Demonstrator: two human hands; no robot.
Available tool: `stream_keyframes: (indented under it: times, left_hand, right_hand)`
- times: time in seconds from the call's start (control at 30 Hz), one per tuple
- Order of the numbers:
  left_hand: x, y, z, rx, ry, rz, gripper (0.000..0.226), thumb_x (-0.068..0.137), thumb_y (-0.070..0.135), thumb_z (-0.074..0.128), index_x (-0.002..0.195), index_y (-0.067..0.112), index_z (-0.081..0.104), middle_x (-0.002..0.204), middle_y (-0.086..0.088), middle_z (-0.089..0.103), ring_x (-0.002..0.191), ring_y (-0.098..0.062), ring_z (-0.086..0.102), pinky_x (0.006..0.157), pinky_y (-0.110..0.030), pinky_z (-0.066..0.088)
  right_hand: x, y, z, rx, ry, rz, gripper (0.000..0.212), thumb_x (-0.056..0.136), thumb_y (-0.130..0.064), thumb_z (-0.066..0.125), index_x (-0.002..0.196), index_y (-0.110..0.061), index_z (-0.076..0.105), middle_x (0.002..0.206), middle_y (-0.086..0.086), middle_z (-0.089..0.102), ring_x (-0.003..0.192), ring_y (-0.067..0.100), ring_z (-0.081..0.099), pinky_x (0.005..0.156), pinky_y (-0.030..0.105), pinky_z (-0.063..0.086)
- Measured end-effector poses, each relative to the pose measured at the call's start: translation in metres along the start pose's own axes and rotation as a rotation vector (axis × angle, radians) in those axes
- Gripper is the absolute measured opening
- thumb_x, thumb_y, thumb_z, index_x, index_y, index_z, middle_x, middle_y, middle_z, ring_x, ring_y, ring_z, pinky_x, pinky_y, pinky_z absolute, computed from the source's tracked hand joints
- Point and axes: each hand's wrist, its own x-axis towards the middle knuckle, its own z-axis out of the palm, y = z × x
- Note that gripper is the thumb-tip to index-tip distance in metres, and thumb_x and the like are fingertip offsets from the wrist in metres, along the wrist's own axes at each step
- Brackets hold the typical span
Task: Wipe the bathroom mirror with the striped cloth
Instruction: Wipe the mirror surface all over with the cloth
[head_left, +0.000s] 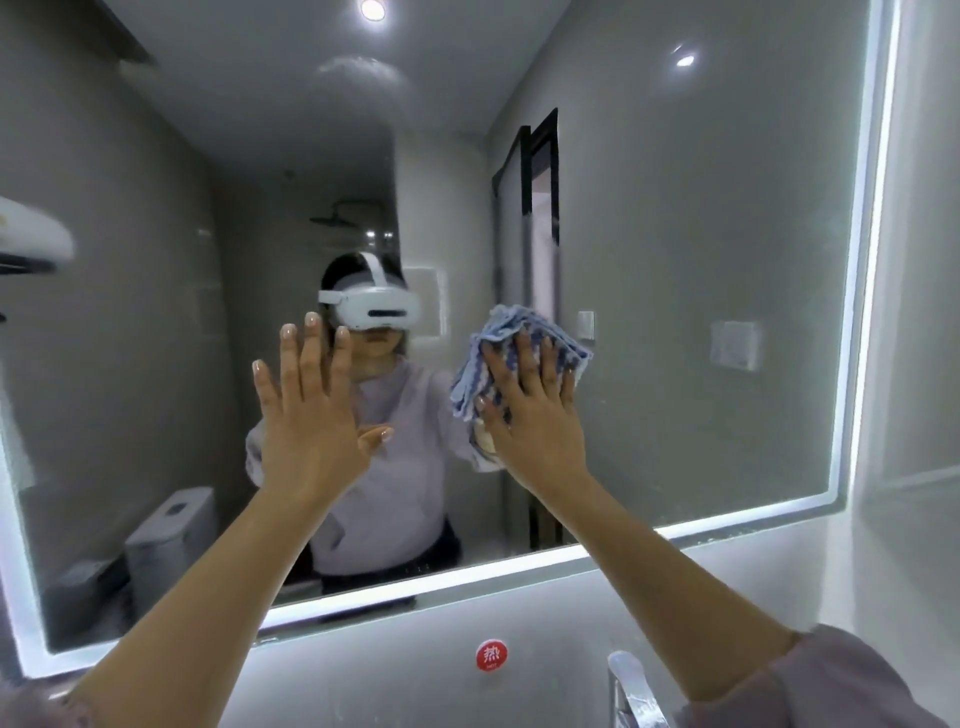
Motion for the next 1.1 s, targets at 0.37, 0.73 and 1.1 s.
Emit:
stream_keyframes:
  times: [0.37, 0.73, 1.1]
  left_hand:
    - [0.000, 0.005, -0.009, 0.014, -0.067, -0.050, 0.114, 0.069, 0.053, 0.070, 0.149, 0.009, 0.002, 0.157, -0.015, -0.011, 0.144, -0.033, -0.011, 0.112, -0.058, 0.003]
    - [0.002, 0.039, -0.029, 0.006, -0.049, -0.136, 0.106, 0.073, 0.042, 0.072, 0.146, -0.002, 0.010, 0.154, -0.026, 0.001, 0.142, -0.041, 0.003, 0.114, -0.053, 0.010]
    - [0.011, 0.085, -0.006, -0.042, -0.014, -0.117, 0.115, 0.060, 0.049, 0.080, 0.147, 0.004, 0.019, 0.155, -0.023, 0.009, 0.142, -0.041, 0.011, 0.110, -0.060, 0.017]
  right_hand:
    - [-0.086, 0.033, 0.030, -0.001, 0.014, -0.097, 0.056, 0.103, -0.045, 0.020, 0.154, -0.025, 0.005, 0.160, 0.012, 0.012, 0.147, 0.034, 0.010, 0.110, 0.058, 0.022]
    - [-0.058, 0.073, -0.001, 0.013, -0.086, -0.135, 0.068, 0.094, -0.039, 0.037, 0.153, -0.026, 0.004, 0.158, 0.012, 0.018, 0.145, 0.035, 0.012, 0.110, 0.060, 0.022]
    - [0.040, 0.080, -0.056, 0.006, -0.138, -0.143, 0.058, 0.100, -0.040, 0.036, 0.151, -0.036, 0.009, 0.161, 0.004, -0.003, 0.147, 0.029, -0.010, 0.114, 0.050, -0.010]
